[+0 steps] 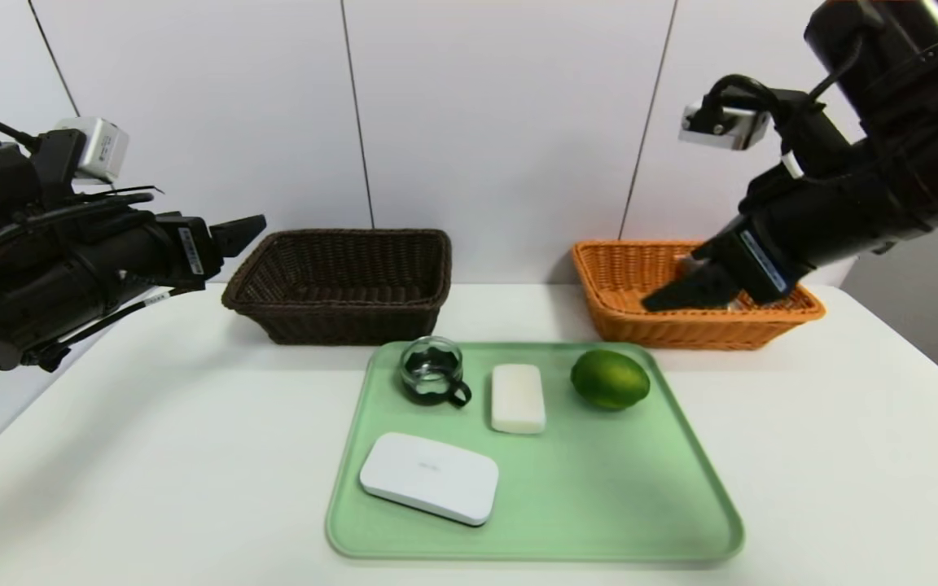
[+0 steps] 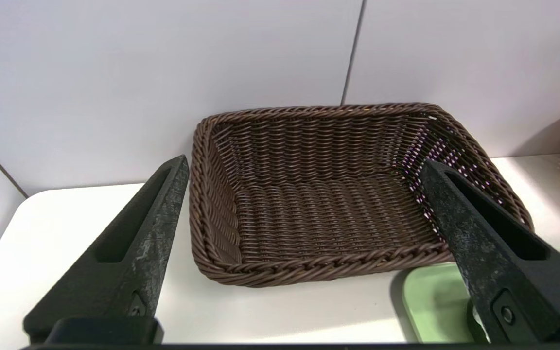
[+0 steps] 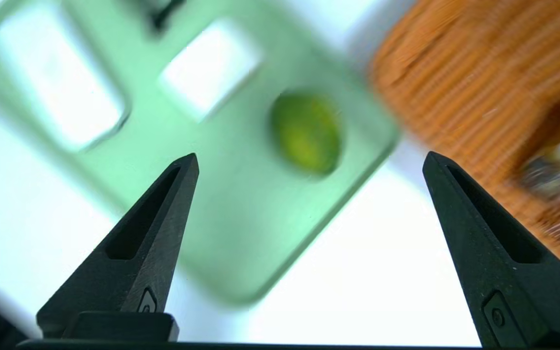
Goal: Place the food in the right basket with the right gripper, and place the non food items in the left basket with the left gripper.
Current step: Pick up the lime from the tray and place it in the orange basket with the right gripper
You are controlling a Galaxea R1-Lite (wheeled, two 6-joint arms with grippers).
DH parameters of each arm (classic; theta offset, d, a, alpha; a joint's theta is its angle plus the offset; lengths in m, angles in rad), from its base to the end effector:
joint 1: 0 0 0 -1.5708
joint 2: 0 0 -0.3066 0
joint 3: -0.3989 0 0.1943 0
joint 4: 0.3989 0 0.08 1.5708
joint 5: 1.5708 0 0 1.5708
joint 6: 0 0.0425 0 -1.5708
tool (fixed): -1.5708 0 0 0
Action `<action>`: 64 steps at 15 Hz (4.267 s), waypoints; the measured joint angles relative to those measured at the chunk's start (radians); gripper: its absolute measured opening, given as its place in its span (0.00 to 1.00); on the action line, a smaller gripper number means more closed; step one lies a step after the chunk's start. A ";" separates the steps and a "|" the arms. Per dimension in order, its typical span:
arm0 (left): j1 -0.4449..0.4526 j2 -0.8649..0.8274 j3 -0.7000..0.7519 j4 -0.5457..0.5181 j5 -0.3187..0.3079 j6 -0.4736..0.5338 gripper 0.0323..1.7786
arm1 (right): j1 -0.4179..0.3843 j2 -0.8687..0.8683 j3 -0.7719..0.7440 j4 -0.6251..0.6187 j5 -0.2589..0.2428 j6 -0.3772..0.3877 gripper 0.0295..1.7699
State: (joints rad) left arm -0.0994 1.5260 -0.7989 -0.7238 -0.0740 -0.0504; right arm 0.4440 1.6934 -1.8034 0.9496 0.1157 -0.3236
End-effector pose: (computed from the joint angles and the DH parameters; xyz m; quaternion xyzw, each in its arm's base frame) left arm 0.2908 -0.0322 0.2433 -0.0251 0.0038 -0.0865 0.9959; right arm 0.2587 0.1285 0.3080 -0.2071 0.3562 0.3137 0.8555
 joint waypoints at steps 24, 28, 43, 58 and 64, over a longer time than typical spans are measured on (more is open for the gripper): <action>-0.001 -0.009 0.040 0.002 -0.001 0.010 0.95 | 0.131 0.282 0.036 0.014 -0.246 0.129 0.96; 0.000 -0.006 0.042 0.001 -0.001 0.009 0.95 | 0.111 0.285 0.127 -0.127 -0.222 0.012 0.96; 0.000 -0.006 0.047 0.000 0.000 0.009 0.95 | 0.023 0.330 0.171 -0.246 -0.186 -0.119 0.96; 0.001 0.004 0.044 0.000 0.000 0.008 0.95 | 0.020 0.406 0.184 -0.352 -0.165 -0.117 0.96; 0.001 0.004 0.042 0.000 0.000 0.008 0.95 | 0.016 0.408 0.192 -0.353 -0.153 -0.115 0.59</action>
State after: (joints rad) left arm -0.0985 1.5298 -0.7570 -0.7240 -0.0745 -0.0423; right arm 0.4598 2.1017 -1.6115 0.5968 -0.0368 -0.4387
